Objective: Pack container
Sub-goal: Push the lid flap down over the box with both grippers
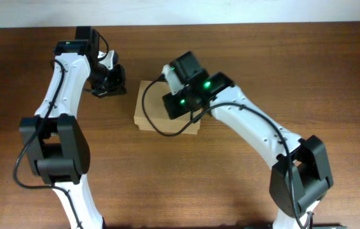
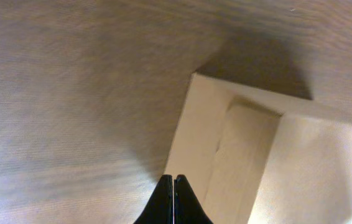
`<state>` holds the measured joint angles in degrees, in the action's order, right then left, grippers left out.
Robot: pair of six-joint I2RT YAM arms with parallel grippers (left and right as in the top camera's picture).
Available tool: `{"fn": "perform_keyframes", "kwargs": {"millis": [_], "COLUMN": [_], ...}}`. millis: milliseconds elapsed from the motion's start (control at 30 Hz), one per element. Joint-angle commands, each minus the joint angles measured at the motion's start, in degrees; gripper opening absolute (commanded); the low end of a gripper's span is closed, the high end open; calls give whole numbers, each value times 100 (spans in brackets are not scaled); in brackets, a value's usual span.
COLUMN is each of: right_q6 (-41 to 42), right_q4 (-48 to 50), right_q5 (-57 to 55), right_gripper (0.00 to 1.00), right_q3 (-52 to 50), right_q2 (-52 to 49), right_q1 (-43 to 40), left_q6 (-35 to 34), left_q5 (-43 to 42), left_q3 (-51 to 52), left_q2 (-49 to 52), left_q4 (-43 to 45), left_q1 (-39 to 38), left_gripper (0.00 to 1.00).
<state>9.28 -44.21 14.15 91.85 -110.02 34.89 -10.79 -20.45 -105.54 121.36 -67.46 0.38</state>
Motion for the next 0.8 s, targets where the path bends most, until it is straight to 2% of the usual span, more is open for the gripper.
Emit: {"fn": "perform_keyframes", "kwargs": {"millis": [0, 367, 600, 767], "right_q6": [136, 155, 146, -20], "right_q4": [-46, -302, -304, -461], "right_q5": [-632, -625, -343, -192], "right_gripper": [4, 3, 4, 4], "right_q3": [83, 83, 199, 625], "right_q2": [-120, -835, -713, -363], "right_q1": [149, 192, 190, 190], "left_q6": [-334, -358, -356, -354], "left_q5": [562, 595, 588, 590], "left_q3": [-81, -81, -81, -136], "left_q2": [-348, -361, -409, -802], "left_q4": [-236, -522, -568, -723], "left_q1": [-22, -22, -22, -22], "left_gripper": [2, 2, 2, 2]}}
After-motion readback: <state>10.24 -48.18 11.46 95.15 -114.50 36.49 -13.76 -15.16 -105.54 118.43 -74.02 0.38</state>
